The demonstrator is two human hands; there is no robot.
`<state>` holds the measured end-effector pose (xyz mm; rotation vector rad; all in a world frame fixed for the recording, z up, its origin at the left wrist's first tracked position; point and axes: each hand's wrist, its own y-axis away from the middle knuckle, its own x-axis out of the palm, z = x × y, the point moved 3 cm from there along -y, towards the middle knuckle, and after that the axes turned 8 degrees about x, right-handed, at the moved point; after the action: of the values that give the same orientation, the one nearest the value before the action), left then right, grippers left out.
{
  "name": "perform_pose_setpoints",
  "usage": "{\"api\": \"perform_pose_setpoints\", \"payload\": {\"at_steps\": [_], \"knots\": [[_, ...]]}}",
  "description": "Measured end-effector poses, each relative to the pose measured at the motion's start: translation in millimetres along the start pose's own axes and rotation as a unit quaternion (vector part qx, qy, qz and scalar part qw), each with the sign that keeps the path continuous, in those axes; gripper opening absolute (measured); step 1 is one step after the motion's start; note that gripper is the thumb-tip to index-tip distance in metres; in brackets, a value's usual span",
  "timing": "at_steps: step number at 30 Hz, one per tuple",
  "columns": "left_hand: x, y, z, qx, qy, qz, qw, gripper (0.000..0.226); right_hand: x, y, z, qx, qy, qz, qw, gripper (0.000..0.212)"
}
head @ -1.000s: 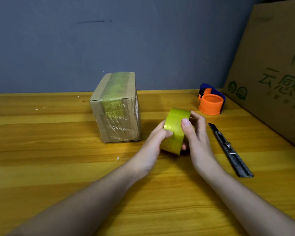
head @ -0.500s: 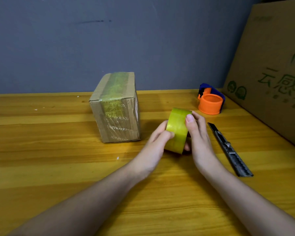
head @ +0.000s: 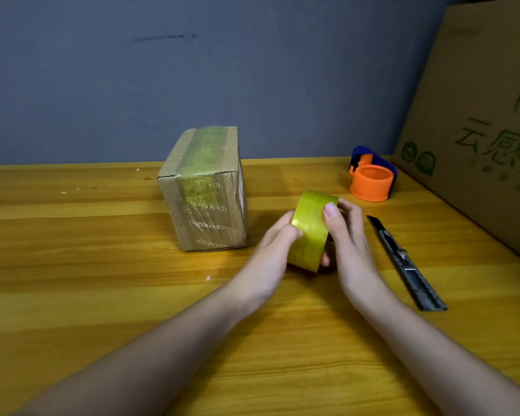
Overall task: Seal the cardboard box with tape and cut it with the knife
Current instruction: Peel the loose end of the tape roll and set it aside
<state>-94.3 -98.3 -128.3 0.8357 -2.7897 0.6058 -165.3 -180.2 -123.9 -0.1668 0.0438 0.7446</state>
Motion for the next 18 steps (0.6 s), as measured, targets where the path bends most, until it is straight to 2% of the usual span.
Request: {"api": "perform_pose_setpoints", "payload": {"at_steps": [2,6,9,11,14,16,18], "knots": [[1,0,-1,-0.002,-0.006,0.004,1.0,0.034,0,1,0,0.0,0.005,-0.002,1.0,0.054],[1,1,-1,-0.012,-0.009,-0.006,1.0,0.033,0,1,2,-0.004,-0.003,-0.006,1.0,0.046],[0,-3,-2,-0.024,-0.024,0.0,0.999,0.049,-1,1,3,-0.006,-0.005,-0.003,1.0,0.055],[1,-3,-4,-0.047,-0.035,-0.003,0.998,0.059,-1,0,1,-0.003,-0.01,0.002,1.0,0.05],[1,4,-4,-0.021,-0.012,0.006,1.0,0.04,0,0,1,-0.002,-0.008,0.001,1.0,0.052],[-1,7,-2,-0.02,0.003,0.011,1.0,0.037,1,0,0,-0.005,0.001,-0.002,1.0,0.06],[-3,6,0,-0.015,-0.004,0.014,1.0,0.037,0,0,0,0.002,0.003,-0.004,1.0,0.058]]}}
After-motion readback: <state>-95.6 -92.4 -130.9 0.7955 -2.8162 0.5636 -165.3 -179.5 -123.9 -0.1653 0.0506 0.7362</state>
